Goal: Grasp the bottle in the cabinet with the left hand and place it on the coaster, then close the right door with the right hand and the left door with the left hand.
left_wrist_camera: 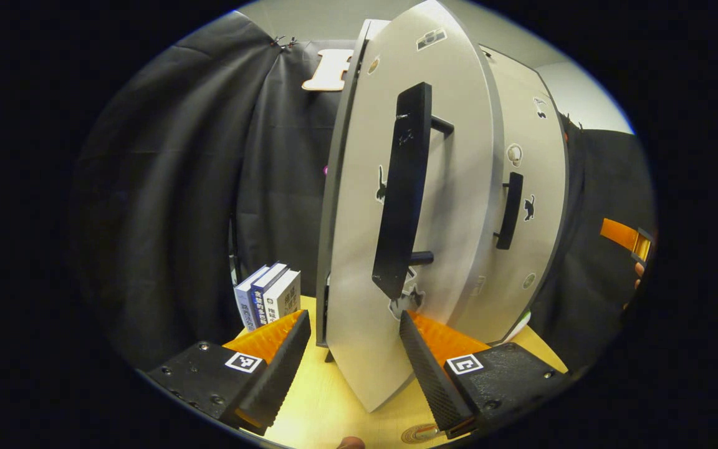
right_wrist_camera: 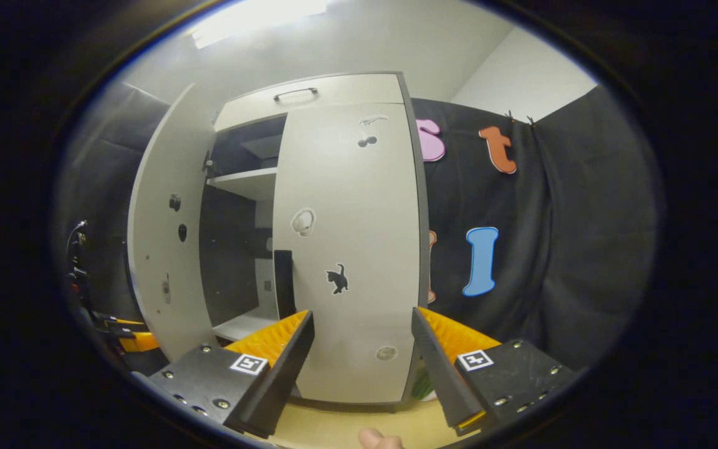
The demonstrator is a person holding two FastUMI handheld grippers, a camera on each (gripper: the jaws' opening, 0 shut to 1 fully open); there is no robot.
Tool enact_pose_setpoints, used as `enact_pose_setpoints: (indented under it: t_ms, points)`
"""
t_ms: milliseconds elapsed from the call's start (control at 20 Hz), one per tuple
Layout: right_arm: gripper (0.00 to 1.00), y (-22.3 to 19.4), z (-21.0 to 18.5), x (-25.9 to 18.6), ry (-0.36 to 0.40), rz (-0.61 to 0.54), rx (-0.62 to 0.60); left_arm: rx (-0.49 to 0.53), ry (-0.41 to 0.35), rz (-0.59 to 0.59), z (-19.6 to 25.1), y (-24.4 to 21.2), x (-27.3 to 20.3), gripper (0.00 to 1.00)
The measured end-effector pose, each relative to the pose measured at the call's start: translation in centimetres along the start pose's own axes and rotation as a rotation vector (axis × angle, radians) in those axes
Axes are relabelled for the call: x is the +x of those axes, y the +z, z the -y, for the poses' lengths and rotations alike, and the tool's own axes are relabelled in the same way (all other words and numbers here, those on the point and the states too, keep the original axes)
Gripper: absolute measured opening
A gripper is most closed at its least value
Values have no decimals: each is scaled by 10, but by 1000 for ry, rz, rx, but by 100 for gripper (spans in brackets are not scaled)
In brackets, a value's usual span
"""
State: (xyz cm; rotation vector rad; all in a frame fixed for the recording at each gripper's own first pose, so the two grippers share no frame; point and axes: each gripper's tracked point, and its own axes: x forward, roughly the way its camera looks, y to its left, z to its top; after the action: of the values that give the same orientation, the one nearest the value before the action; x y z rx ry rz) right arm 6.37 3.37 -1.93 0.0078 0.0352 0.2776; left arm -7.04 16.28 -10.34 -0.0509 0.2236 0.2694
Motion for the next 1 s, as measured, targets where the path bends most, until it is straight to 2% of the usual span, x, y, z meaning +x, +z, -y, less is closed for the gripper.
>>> enact_pose_setpoints:
  t_ms: [250,300,350,650,1000]
  points:
    - [95,-2,7,-2,-17,-2,-10,-12,-65,4,29,2,14,92]
    - [92,-2,8,-2,-20,-3,-11,-17,-86,2,37,2,18,92]
    - [95,-2,10,-2,-24,-3,-12,-16,-107,-1,46,2,21,92]
    - [95,3,24,-3,-52,3,-12,15,-185,7,85,3,37,93]
    - [95,1,24,1,-52,3,-1,2,-239,21,109,14,51,93]
